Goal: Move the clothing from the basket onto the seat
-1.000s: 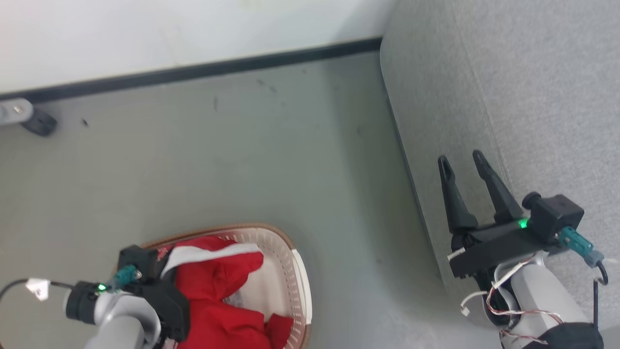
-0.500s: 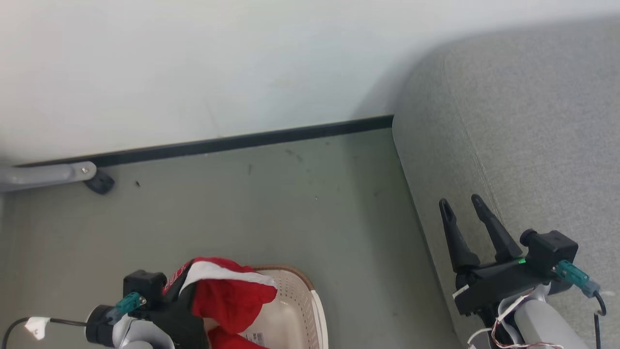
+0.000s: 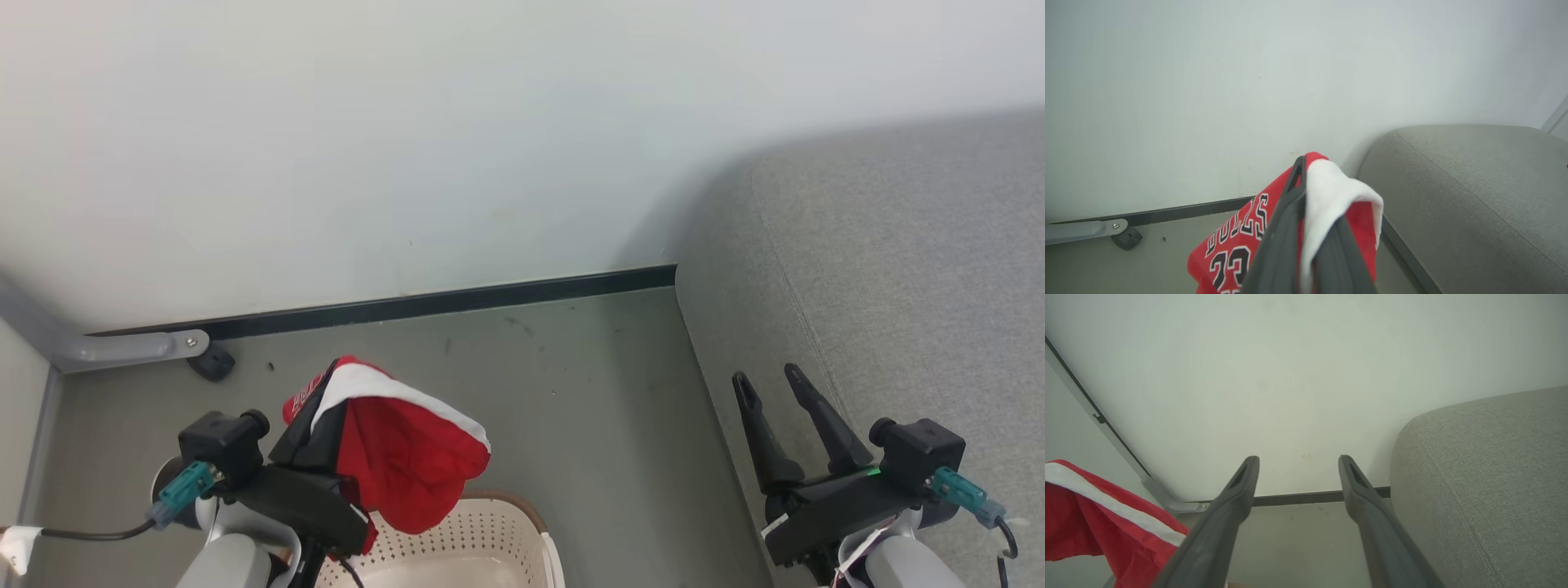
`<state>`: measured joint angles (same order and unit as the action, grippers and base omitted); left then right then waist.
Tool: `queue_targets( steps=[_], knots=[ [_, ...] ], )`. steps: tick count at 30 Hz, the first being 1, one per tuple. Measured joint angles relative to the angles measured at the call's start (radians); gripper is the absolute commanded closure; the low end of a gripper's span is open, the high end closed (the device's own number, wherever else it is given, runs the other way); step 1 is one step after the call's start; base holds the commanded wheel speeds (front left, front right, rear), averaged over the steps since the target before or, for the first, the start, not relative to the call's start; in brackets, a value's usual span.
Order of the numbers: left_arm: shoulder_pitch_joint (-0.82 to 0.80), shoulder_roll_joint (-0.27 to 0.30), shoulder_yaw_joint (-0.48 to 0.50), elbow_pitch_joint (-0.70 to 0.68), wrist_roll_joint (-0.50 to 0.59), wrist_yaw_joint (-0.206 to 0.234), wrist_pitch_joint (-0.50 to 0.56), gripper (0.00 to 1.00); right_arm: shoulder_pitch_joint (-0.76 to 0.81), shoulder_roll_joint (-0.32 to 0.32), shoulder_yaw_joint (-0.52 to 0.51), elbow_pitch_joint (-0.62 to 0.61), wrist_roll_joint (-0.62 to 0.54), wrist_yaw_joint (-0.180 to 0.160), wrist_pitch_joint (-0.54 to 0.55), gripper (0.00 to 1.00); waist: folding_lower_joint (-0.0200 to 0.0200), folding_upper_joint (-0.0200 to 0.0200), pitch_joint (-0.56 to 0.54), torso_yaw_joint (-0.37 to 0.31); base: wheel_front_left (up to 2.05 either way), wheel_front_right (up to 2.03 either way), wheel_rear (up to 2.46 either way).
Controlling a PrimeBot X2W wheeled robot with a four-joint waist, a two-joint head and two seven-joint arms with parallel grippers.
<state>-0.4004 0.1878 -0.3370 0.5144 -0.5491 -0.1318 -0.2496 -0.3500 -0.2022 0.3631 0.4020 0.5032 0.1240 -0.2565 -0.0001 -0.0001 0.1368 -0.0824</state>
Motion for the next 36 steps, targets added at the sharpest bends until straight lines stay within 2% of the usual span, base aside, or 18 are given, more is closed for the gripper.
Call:
queue_targets(
  steps=[6,17,20,25,36],
  knots=[
    [0.0,0.003,0.005,-0.131,-0.005,0.0,0.0,1.0,0.016,-0.007,0.026,-0.012,0.017,0.0,0.0,0.0,0.0001,0.0,-0.024,0.008,0.0,0.0,0.0],
    [0.0,0.009,0.009,-0.228,-0.005,0.0,0.0,1.0,0.015,-0.02,0.086,-0.026,0.036,0.0,0.0,0.0,0.0001,0.0001,-0.025,0.01,0.0,0.0,0.0],
    [0.0,0.01,0.009,-0.24,-0.005,0.0,0.0,1.0,0.013,-0.019,0.133,-0.033,0.035,0.0,0.0,0.0,0.0001,0.0001,-0.024,0.012,0.0,0.0,0.0],
    [0.0,0.01,0.005,-0.255,-0.005,0.0,0.0,1.0,-0.019,-0.017,0.271,-0.044,-0.011,0.001,0.0,0.0,0.0001,0.0001,-0.025,0.018,0.0,0.0,0.0],
    [-0.007,-0.004,-0.039,-0.262,-0.012,0.0,0.011,1.0,-0.109,-0.022,0.431,-0.035,-0.013,0.001,0.0,0.0,0.0001,0.0001,-0.032,0.057,0.0,0.0,0.0]
  ],
)
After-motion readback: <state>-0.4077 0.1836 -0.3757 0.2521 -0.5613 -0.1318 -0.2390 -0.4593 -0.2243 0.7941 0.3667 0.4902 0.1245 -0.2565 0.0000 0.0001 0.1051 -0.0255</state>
